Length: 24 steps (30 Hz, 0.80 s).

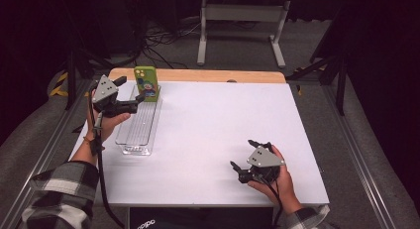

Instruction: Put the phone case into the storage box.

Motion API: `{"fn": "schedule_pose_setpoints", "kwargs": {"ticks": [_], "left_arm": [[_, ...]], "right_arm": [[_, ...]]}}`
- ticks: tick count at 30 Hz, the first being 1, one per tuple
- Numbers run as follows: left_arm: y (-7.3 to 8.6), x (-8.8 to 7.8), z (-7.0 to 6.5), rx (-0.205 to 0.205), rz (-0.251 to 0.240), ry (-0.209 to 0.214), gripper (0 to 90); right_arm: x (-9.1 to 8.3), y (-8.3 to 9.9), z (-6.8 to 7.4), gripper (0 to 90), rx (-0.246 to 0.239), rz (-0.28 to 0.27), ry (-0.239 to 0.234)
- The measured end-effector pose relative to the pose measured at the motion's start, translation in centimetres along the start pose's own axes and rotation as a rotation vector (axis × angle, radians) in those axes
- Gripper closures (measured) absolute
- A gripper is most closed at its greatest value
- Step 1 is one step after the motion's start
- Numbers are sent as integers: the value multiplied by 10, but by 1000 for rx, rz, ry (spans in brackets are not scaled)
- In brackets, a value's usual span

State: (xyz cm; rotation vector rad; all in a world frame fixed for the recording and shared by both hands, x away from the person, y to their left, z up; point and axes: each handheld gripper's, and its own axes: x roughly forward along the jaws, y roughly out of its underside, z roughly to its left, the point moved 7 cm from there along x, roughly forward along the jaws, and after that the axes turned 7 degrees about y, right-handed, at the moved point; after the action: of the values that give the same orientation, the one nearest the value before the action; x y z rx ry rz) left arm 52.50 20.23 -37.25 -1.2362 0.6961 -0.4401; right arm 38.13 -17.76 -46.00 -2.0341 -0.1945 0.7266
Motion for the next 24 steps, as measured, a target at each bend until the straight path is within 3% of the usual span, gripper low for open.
{"fn": "schedule_pose_setpoints", "kwargs": {"ticks": [5, 16, 24], "left_arm": [[-1, -7, -5, -13, -23, 17, 137], [-5, -19, -18, 2, -65, 32, 114], [-8, -27, -29, -2, -101, 49, 109]], "right_arm": [[0, 0, -1, 128, 2, -2, -2], [-1, -1, 0, 128, -4, -6, -1], [-4, -5, -5, 137, 8, -38, 33]]}}
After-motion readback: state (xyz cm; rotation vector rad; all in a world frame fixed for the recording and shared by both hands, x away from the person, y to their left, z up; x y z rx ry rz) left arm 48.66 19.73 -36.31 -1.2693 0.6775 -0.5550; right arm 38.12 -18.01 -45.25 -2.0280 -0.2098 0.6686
